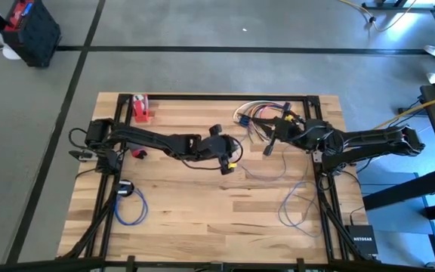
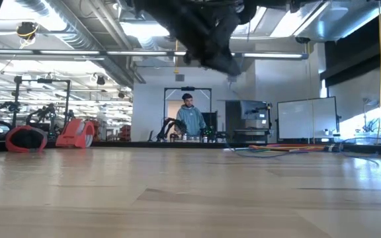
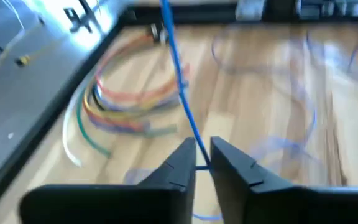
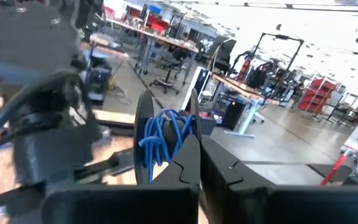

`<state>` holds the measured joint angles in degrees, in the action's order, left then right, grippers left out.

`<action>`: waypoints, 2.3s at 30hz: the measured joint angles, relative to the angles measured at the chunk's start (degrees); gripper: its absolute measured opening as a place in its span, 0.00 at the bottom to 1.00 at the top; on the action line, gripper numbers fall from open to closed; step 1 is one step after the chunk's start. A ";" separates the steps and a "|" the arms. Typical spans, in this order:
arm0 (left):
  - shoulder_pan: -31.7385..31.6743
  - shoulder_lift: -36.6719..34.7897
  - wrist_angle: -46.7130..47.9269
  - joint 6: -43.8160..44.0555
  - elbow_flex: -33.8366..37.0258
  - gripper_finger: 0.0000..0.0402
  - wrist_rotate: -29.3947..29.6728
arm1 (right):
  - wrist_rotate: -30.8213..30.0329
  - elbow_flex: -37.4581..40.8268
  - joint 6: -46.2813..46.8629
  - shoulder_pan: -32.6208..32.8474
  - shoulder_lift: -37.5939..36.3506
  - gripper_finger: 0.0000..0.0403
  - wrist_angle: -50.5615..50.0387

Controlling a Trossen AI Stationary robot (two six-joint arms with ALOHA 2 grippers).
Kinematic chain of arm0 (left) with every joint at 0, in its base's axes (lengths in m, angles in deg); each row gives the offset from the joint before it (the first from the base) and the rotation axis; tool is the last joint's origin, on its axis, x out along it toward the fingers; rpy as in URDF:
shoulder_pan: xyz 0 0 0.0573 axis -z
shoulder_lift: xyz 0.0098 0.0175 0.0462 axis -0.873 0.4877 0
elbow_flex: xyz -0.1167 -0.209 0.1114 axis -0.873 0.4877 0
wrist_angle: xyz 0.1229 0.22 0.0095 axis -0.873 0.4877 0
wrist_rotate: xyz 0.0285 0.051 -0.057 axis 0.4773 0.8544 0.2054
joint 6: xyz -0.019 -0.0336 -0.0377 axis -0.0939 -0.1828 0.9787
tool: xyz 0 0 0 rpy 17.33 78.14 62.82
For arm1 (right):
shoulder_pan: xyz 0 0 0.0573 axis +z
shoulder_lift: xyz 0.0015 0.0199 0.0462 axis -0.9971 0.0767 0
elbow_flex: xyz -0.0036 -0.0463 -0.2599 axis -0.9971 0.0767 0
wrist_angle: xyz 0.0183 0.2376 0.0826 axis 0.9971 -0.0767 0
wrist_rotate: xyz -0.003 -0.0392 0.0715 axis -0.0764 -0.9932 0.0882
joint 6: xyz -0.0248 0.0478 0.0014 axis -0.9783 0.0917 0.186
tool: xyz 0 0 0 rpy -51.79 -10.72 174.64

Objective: Coil cords
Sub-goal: Coil the blue cable wire on the black spool

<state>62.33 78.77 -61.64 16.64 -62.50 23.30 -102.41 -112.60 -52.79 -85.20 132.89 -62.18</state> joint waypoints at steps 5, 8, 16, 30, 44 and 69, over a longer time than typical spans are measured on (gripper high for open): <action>-0.02 -0.70 5.51 0.25 -0.17 0.26 0.25 | 1.30 0.17 -0.03 -0.04 -0.31 0.01 -0.93; 0.06 -1.06 7.17 -1.93 -0.13 0.30 0.33 | 1.68 0.18 -0.23 -0.07 -1.23 0.01 -3.15; 0.24 -0.37 8.19 -6.10 -0.24 0.32 0.42 | 3.97 0.22 -0.16 -0.06 -1.14 0.01 -6.55; 3.20 -0.68 9.87 -8.09 -0.35 0.32 -0.96 | 4.42 0.31 -0.22 -0.04 -1.01 0.01 -9.34; 2.03 -0.22 8.63 -5.95 -0.33 0.32 -10.64 | 4.34 0.31 -0.14 -0.07 -1.01 0.02 -10.59; 1.42 4.18 -2.27 3.49 -0.64 0.32 -27.23 | 4.36 0.35 -0.05 -0.04 -0.99 0.02 -10.76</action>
<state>63.75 82.95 -63.90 20.13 -63.14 -3.92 -98.05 -112.25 -52.85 -85.24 131.91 -72.95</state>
